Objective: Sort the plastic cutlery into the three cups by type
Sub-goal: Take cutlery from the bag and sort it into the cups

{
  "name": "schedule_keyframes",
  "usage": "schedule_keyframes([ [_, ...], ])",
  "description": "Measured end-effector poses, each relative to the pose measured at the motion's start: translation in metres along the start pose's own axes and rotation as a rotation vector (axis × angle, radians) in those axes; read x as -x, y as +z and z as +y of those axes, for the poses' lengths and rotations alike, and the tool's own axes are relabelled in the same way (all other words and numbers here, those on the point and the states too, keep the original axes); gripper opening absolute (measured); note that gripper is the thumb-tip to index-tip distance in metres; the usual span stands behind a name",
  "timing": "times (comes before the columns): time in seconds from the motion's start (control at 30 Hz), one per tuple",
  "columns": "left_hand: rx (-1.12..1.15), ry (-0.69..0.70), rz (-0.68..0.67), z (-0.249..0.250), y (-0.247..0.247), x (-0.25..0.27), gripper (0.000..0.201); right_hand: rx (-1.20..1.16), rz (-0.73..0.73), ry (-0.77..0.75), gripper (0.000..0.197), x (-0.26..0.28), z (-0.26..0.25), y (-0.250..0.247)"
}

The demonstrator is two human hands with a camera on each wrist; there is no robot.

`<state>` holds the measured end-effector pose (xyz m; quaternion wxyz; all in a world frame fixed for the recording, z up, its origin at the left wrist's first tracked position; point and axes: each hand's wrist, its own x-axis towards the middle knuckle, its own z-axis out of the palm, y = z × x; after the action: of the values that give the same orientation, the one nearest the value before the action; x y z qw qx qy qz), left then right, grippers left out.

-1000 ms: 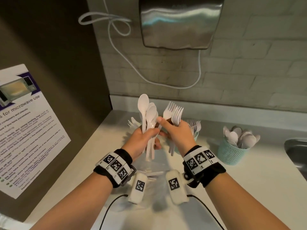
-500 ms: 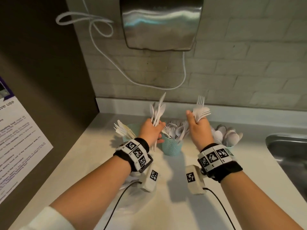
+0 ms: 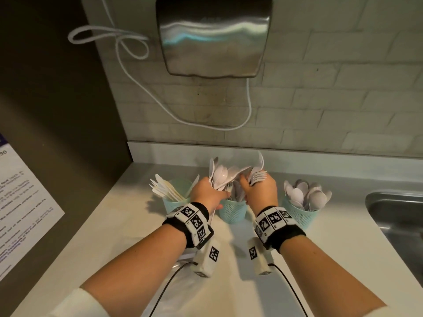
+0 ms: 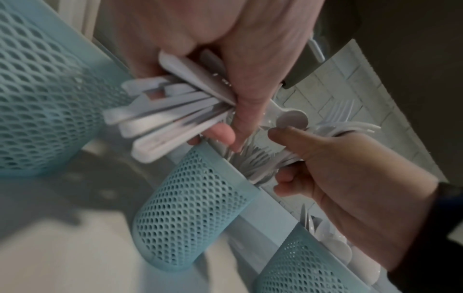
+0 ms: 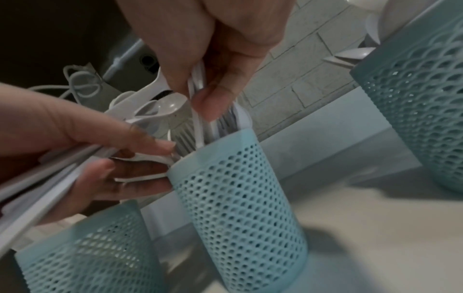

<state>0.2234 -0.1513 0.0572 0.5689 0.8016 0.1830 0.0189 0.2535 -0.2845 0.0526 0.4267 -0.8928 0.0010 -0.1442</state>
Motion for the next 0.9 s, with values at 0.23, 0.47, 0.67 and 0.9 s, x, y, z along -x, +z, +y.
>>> schedule_keyframes([
  [0.23,-0.008,0.017,0.001,-0.004,0.003,-0.001,0.038,-0.107,0.044,0.085,0.026,-0.011,-0.004,-0.001],
  [0.47,-0.009,0.018,0.009,-0.004,0.004,-0.003,0.038,-0.008,-0.036,0.11,0.03,0.004,0.007,0.01],
  [0.67,0.042,0.025,0.006,-0.007,0.003,-0.004,0.035,0.04,-0.069,-0.045,0.04,0.013,0.023,0.012],
  [0.9,0.117,0.012,-0.02,-0.008,-0.002,-0.004,0.036,-0.037,0.004,-0.131,0.021,0.019,0.025,0.008],
])
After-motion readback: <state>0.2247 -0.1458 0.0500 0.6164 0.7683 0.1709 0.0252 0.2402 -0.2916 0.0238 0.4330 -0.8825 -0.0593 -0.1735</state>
